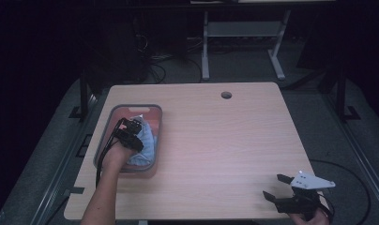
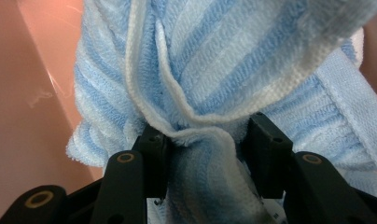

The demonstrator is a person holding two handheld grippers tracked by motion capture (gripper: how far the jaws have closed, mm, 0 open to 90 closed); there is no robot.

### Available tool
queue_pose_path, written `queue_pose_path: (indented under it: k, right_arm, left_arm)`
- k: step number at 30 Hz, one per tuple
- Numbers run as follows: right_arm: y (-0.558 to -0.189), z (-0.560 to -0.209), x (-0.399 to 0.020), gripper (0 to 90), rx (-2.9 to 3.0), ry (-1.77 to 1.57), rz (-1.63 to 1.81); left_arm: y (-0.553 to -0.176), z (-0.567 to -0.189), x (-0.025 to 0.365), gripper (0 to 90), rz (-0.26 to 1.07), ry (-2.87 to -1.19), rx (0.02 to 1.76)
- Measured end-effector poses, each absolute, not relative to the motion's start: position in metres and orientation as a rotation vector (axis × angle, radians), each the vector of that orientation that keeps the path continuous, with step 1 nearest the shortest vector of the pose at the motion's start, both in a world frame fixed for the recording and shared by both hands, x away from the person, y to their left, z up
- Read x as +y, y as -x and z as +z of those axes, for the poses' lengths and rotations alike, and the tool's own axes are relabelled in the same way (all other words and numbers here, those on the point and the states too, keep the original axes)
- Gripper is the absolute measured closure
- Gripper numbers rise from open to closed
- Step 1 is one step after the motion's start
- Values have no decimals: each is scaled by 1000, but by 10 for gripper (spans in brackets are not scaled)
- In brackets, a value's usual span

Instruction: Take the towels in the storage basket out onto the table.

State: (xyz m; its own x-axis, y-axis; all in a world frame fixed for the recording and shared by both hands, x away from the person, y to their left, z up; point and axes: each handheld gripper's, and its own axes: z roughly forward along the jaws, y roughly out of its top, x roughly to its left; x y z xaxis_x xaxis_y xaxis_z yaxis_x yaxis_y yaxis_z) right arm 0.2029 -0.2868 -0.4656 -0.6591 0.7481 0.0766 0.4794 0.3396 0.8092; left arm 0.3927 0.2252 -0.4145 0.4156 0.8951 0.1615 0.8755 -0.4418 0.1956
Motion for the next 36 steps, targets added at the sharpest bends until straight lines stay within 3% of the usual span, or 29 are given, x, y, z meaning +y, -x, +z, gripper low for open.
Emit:
queue_pose_path:
  k: [11,36]
  right_arm:
    - [-202,-465,-290,157,2292,-1107,1256]
    - [-201,-462,-292,159,2249,-1108,1270]
  left_arm:
    - [-391,-408,239,688,330,-2464,1634]
    - [-364,-359,264,696,273,-2252,1535]
